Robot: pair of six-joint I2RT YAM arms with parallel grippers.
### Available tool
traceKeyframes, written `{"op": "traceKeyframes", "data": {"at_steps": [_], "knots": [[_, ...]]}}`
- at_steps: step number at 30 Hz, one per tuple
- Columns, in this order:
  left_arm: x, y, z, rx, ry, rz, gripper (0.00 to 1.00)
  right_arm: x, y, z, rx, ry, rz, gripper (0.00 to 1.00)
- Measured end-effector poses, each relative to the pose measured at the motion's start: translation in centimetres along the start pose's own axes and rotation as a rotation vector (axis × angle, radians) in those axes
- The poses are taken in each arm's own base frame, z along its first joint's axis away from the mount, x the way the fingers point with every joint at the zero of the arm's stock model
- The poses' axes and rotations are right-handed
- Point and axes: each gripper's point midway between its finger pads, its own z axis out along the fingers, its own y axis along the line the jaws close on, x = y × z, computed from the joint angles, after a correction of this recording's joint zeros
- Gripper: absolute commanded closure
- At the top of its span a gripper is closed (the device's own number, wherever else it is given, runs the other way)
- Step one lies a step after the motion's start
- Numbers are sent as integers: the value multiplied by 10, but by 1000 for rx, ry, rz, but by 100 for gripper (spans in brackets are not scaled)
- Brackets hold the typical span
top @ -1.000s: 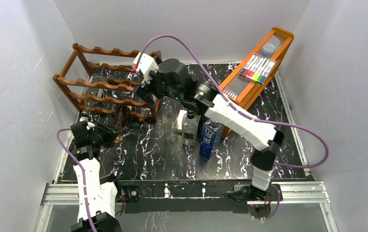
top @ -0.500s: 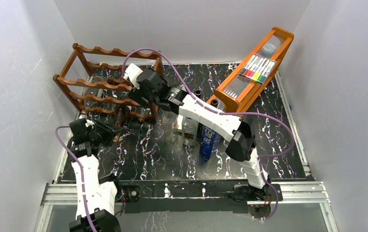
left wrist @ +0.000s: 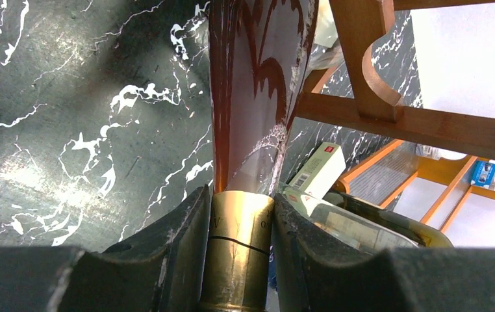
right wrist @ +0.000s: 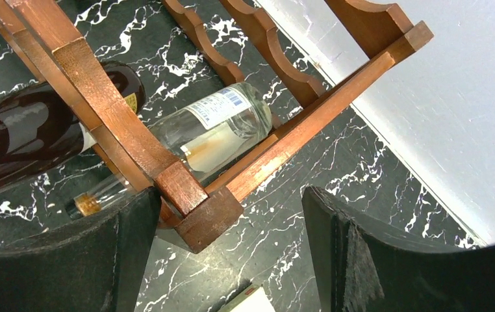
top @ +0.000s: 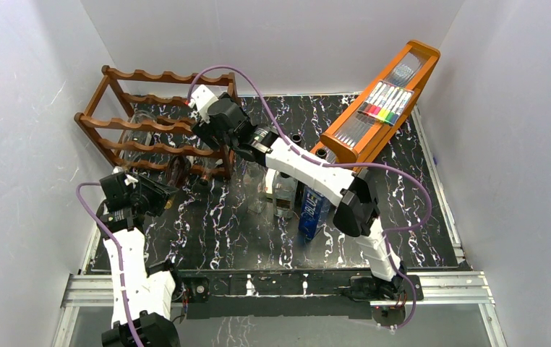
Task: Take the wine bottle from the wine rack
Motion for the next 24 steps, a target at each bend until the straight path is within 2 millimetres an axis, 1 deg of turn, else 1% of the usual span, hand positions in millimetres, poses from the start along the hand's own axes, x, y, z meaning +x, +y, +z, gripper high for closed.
{"op": "traceKeyframes", "data": {"at_steps": [2,7,12,15,18,21,24], "knots": [[-1,1,0,-2,-4,9,100,-1,-1,4,-6,-8,13,13],[5,0,2,21,19,24,100,2,-17,12,6,-14,40,13],[24,3,9,65,96,45,100,7,-35,21,35,-24,58,14],[34,4,10,83,136,78,100,9,-45,24,51,-31,67,14],[41,5,9,85,164,108,100,12,-53,27,67,-34,73,13],[53,10,7,70,209,143,100,14,-62,28,81,-30,73,13],[66,17,0,40,264,182,100,17,-74,30,107,-22,69,12]]}}
